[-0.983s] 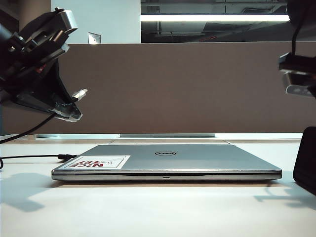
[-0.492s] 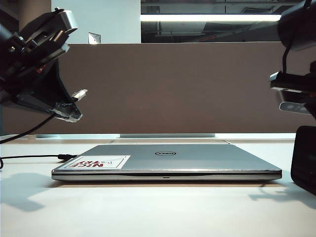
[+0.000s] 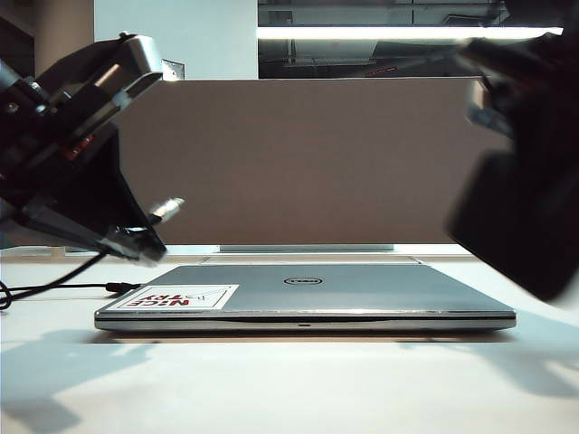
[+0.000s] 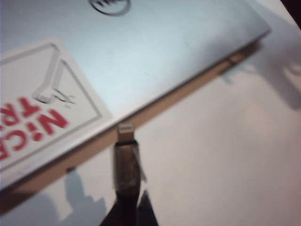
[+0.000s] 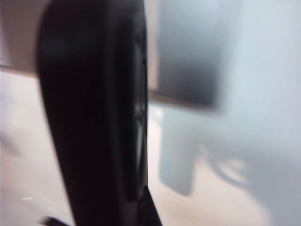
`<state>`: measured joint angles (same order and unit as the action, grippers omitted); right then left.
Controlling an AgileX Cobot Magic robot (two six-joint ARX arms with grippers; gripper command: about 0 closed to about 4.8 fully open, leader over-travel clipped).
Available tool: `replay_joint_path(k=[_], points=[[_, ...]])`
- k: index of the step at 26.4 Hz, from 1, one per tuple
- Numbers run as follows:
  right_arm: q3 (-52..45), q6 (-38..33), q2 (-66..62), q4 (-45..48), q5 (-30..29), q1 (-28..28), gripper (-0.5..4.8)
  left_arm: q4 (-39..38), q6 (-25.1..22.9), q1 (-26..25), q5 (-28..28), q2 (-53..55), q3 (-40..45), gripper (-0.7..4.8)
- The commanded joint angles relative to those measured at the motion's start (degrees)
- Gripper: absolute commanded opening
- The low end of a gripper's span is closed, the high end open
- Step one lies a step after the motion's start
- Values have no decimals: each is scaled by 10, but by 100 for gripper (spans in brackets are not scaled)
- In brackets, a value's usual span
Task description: Pick up the charging cable and the phone, plug the charging cable into the charging port on the phone, and finally place them back on the table.
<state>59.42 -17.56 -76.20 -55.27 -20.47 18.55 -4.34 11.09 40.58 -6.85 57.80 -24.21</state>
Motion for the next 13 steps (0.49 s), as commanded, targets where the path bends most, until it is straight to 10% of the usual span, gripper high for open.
replay_joint_path(k=[1,13], points=[[3,-26,5,117,-96,0,-7,6,32,29,0,-1,4,-6],[-3,-66,-33,327,-207,21,-6,35,108,131,0,42,5,-6]])
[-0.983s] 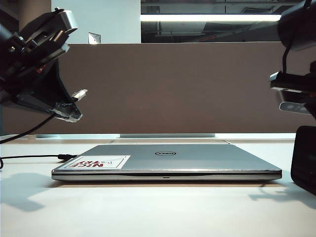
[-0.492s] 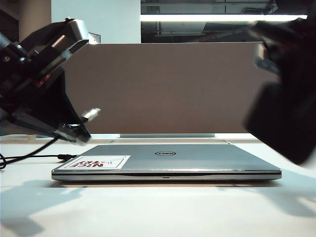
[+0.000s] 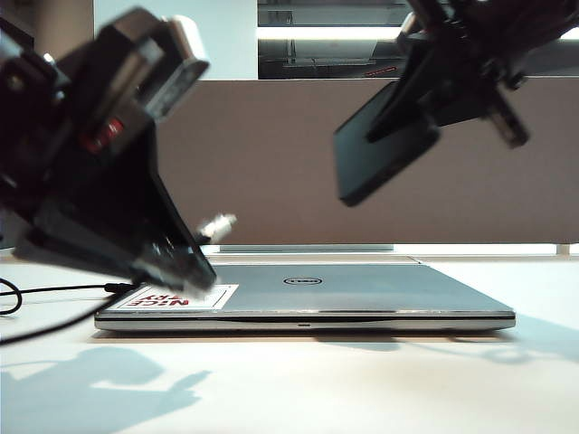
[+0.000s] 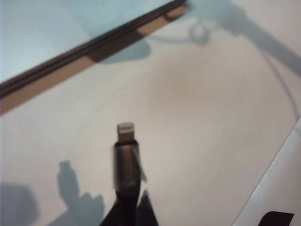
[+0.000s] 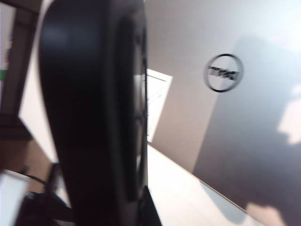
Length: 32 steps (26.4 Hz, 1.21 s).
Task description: Pick up the charging cable and the phone, plug the charging cable into the charging port on the phone, and finally place them back on the table.
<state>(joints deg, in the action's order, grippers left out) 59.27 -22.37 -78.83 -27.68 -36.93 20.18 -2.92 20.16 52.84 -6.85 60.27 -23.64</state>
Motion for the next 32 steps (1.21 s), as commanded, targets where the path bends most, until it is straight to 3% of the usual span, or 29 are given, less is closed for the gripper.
replay_joint_path(k=[1,8,13,20,23,32], points=[[-5,-21,-12,68,-54,5,-6,29,21,11,0,27,-1,-6],[-93,-106,-21,285,-129,5,-6,128,99,15,0,87,-1,-6],[-156,-152,-21,400,-129,5,-5,171,152,15,0,96,-1,-6],[-213,-276,-56,596,-119,5,-5,203,159,16,0,112,-1,-6],[-215,-320,-84,610,-127,5,-6,220,167,16,0,128,-1,-6],[-219,-328,-99,617,-143,12,-6,232,167,16,0,139,-1,-6]])
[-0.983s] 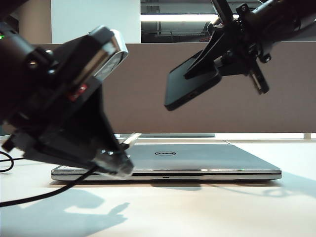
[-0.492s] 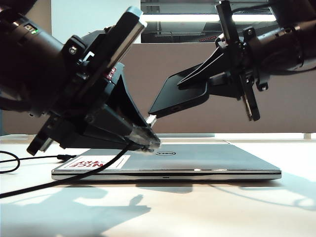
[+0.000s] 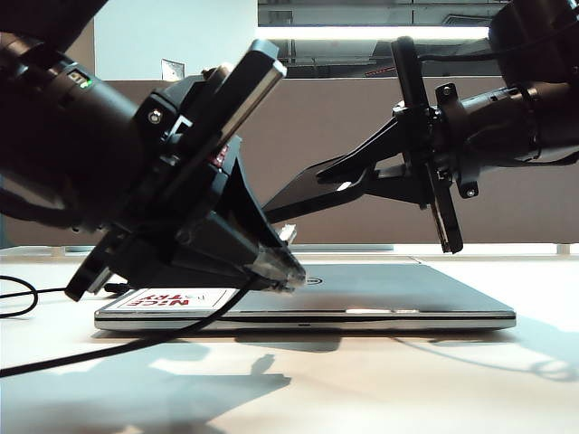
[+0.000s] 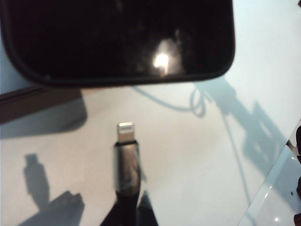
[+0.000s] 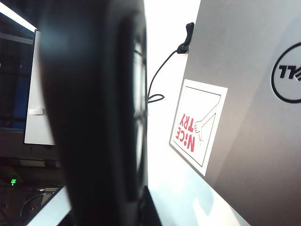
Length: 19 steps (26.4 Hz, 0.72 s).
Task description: Pick up the charging cable and the phone, plug the charging cable into the charging port on the phone, and finally place them back on the table.
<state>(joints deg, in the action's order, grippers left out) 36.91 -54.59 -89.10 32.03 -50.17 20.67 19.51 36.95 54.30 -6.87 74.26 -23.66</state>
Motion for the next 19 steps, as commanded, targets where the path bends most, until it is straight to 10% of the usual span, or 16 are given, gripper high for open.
replay_joint_path(k=[1,19], points=[[5,-5,3,21,-12,8,-6,8,-1,1,0,-1,-1,-6],[2,21,3,-1,-7,18,-6,12,-1,1,0,-1,-1,-6]])
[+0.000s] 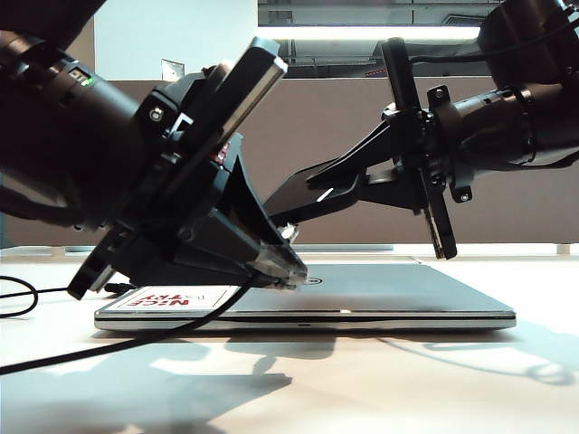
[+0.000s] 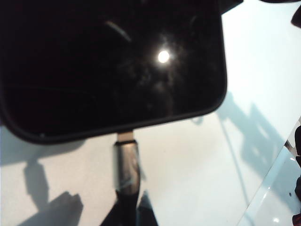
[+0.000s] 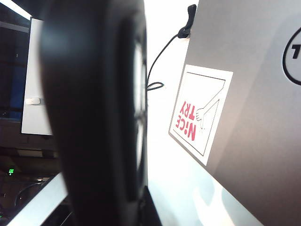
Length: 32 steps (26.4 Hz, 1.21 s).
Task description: Pick up the charging cable and the phone, plug the charging cable into the charging port on the phone, and finally place them back on the table.
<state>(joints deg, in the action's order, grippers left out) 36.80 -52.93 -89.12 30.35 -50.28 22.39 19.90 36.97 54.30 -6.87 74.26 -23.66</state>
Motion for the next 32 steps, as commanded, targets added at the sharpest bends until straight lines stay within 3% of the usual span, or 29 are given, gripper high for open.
replay_joint_path(k=[1,8,32], points=[[3,6,4,16,-6,1,-6,8,-1,1,0,-1,-1,-6],[3,19,4,15,28,5,-6,8,-1,1,0,-1,-1,-6],[4,-30,4,19,26,5,-6,12,-1,1,0,-1,-1,-6]])
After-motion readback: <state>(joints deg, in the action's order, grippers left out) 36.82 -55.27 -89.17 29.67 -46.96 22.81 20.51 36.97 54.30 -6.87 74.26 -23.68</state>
